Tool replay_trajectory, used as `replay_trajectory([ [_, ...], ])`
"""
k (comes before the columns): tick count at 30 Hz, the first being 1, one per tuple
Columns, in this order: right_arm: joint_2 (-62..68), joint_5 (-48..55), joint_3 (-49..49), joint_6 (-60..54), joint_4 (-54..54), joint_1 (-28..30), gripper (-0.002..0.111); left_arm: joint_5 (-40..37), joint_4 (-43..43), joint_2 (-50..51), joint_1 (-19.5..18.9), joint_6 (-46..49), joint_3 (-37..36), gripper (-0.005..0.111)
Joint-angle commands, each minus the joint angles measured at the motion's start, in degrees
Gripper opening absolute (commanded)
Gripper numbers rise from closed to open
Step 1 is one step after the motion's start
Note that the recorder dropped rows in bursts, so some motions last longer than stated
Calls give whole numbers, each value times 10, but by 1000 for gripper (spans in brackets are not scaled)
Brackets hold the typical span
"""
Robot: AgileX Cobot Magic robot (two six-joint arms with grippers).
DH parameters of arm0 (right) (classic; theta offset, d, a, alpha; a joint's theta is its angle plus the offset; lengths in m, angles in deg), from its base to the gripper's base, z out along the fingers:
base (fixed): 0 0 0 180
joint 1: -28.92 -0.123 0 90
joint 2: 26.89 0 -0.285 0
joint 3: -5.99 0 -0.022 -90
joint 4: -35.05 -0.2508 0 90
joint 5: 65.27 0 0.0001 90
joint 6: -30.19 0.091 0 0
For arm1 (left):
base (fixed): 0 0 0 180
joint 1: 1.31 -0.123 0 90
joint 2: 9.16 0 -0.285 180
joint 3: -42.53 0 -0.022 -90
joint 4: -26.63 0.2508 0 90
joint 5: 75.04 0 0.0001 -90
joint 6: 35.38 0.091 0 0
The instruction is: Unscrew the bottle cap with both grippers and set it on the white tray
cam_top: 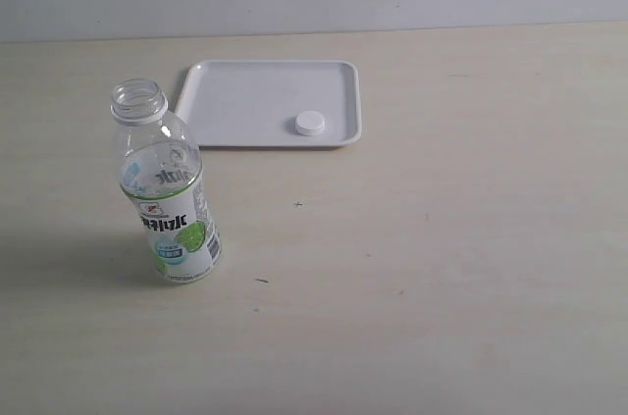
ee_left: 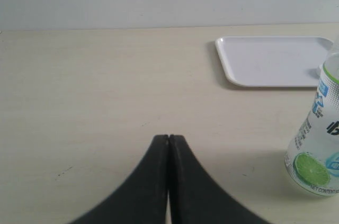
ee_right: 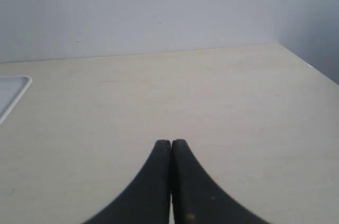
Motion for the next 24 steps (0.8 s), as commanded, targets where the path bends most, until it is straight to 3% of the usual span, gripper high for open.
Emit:
replay_trajectory([
  [1, -4, -1, 3, -4, 2, 4, 0, 1, -2, -4, -1, -4, -2, 0],
  [24, -4, -4, 3, -4, 2, 4, 0, 1, -2, -4, -1, -3, -2, 0],
])
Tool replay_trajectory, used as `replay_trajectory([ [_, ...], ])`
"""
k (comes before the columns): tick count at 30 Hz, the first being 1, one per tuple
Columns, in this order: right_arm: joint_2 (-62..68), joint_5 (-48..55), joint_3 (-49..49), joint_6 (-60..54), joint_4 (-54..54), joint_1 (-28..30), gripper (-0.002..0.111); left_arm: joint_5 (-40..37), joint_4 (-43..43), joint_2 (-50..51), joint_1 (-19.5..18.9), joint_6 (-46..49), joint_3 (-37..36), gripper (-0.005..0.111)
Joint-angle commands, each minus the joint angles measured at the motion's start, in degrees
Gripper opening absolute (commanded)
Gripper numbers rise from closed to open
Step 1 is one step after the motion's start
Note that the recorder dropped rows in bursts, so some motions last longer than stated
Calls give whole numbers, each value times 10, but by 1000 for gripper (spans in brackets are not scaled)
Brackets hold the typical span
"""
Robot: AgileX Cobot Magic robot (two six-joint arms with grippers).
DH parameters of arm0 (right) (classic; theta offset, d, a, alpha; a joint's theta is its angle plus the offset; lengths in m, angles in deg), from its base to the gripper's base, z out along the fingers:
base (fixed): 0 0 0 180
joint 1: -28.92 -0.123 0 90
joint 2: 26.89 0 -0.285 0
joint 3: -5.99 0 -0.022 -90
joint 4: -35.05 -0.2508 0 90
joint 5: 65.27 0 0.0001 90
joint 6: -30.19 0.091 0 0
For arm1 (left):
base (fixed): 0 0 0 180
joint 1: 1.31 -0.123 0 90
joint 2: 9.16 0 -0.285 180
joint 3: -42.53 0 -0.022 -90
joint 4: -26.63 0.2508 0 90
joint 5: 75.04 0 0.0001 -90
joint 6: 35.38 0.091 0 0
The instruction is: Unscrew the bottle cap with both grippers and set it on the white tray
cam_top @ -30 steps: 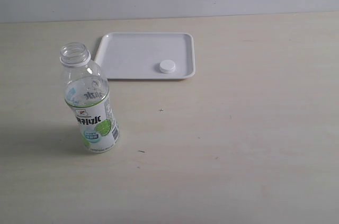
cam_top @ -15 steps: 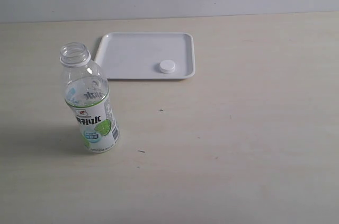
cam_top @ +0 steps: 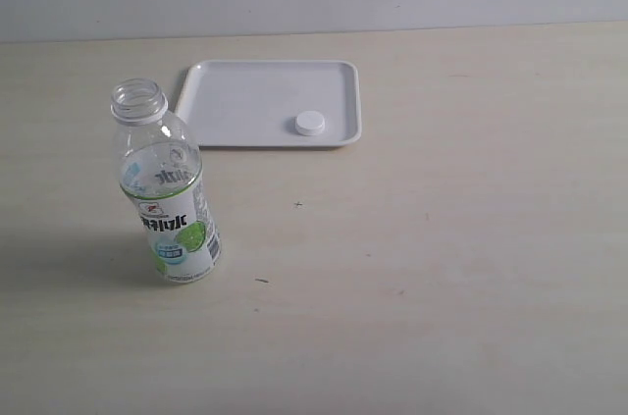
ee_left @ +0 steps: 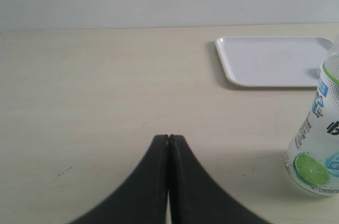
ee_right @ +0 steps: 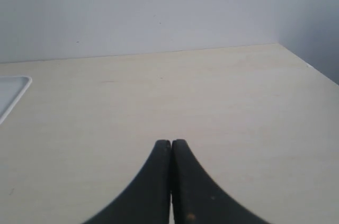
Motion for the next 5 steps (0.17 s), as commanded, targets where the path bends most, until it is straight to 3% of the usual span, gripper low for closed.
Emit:
replay_trajectory([
  [1, -4, -4, 3, -4, 2, 4, 0, 1, -2, -4, -1, -3, -2, 0],
  [5, -4, -4, 3, -4, 2, 4, 0, 1, -2, -4, -1, -3, -2, 0],
])
